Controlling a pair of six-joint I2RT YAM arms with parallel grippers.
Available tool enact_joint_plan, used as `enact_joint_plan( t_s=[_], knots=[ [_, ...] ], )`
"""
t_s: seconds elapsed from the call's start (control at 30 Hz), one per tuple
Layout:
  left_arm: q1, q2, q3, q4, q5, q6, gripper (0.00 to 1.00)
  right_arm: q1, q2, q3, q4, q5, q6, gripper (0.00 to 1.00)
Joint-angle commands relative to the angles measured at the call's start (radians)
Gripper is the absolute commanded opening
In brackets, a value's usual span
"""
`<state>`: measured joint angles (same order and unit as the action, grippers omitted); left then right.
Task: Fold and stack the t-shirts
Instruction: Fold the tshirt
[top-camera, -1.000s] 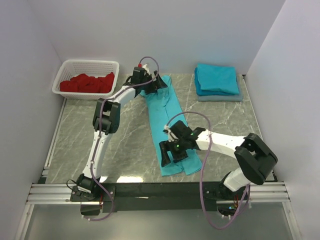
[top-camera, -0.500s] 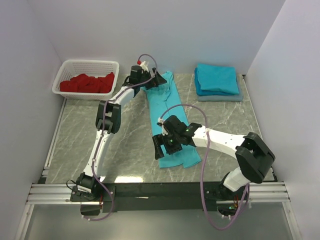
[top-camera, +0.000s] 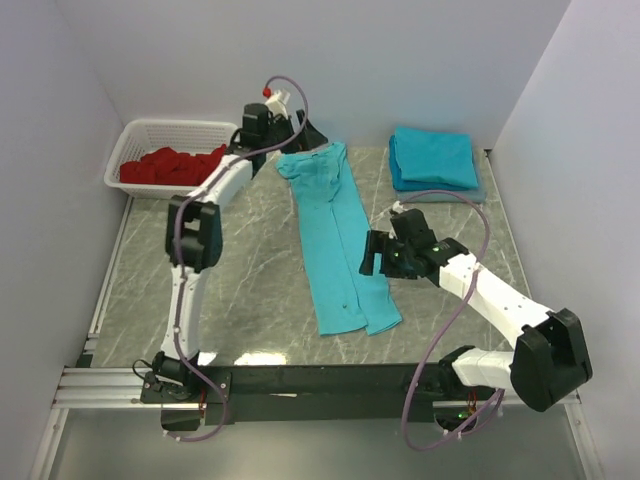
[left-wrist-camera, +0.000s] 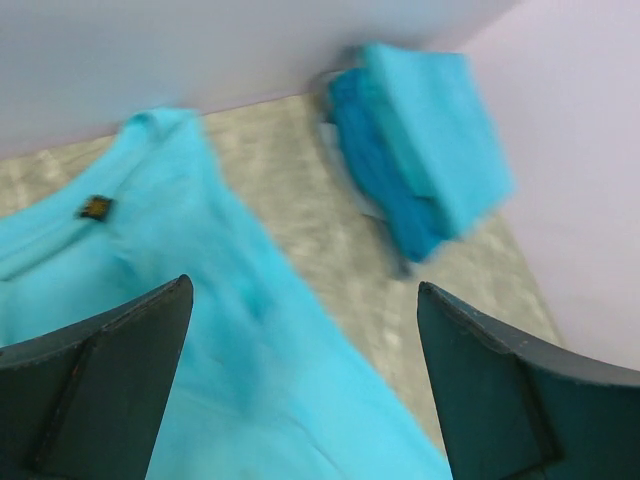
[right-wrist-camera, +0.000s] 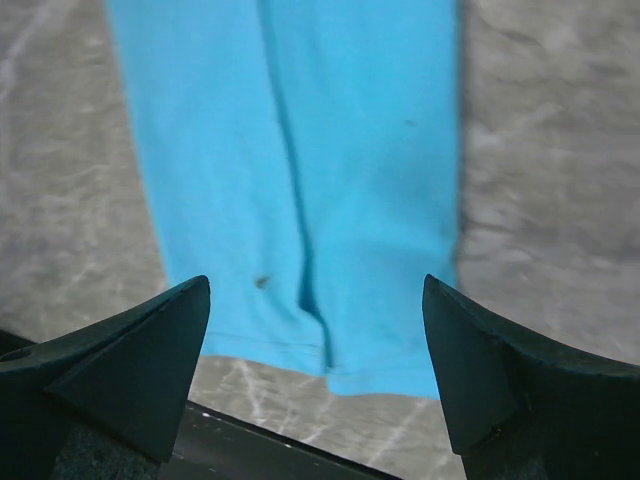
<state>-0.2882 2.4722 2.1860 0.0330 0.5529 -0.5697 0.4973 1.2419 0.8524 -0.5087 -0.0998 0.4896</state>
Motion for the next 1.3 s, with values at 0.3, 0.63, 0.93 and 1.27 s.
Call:
enact_joint_plan(
  t_s=[0.3,0.63,0.93,1.27],
  knots=[
    [-0.227,-0.818,-1.062,0.087,-0.083,-0.041,1.0,-0.172,-0.093,-0.182,-0.07,-0.127,-0.028,0.92],
    [-0.492,-1.133,-1.526,-0.021,-0.258,-0.269,1.0,-0.229,-0.078,-0.28,-0.057,-0.198,0.006,0.78],
    [-0.629,-1.112,-1.628,0.021,-0.309,-0.441,0.91,-0.233,-0.091,-0.314,-0.062,-0.141,0.049,0.59],
    [-0.664,-0.97,-1.568,0.004,-0.326,-0.453,0.55,-0.233,-0.068,-0.331,-0.053,-0.126,0.064,0.41]
  ],
)
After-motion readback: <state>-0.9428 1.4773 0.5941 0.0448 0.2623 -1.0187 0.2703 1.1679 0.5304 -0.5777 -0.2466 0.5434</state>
